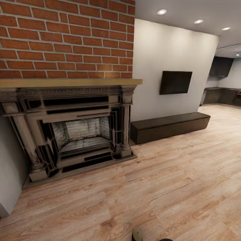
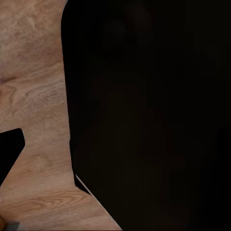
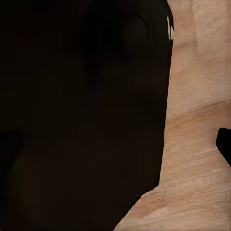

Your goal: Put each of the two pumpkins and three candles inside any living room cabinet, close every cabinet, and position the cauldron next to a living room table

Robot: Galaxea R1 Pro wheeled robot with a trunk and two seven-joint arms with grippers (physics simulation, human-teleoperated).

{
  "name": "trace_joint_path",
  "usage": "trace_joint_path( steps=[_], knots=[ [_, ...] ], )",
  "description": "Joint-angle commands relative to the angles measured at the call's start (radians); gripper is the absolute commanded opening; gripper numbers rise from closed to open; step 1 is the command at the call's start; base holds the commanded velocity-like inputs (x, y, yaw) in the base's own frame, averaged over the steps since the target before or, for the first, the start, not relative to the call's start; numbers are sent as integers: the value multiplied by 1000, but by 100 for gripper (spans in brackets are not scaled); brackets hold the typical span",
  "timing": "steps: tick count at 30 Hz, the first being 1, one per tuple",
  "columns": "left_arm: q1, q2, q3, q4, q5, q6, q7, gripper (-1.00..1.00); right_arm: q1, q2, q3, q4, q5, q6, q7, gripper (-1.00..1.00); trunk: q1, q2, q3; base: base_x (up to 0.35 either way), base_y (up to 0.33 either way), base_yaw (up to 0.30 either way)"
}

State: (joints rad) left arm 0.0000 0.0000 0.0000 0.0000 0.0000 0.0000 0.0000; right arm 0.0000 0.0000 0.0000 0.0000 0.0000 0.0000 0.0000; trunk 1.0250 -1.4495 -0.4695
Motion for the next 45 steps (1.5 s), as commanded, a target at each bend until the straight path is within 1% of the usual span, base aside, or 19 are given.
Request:
trace_joint_path(
  steps=[1,3,8,11,19,38,45],
  knots=[
    [4,6,5,-6,3,-6,-2,100,-6,3,1,-4,4,-5,1,100,0,0,-1,0,0,0],
    [4,17,9,-16,5,-7,-2,100,-14,2,1,-5,2,3,1,100,0,0,-1,0,0,0],
    [3,24,9,-21,2,-7,-3,100,-15,3,2,-7,-1,-3,2,100,0,0,-1,0,0,0],
    [4,24,8,-21,2,-8,-3,100,-15,3,1,-7,-1,-17,2,100,0,0,-1,0,0,0],
    [4,25,6,-21,1,-8,-3,100,-15,3,-4,-8,-4,-20,2,100,0,0,0,0,0,-37],
    [3,25,0,-23,-3,-9,-3,100,-15,2,-6,-8,-5,-19,3,100,0,0,12,0,0,-263],
    [4,26,-3,-22,-3,-22,-3,100,-15,2,-5,-7,-5,-38,3,100,0,0,15,0,0,-276]
  ],
)
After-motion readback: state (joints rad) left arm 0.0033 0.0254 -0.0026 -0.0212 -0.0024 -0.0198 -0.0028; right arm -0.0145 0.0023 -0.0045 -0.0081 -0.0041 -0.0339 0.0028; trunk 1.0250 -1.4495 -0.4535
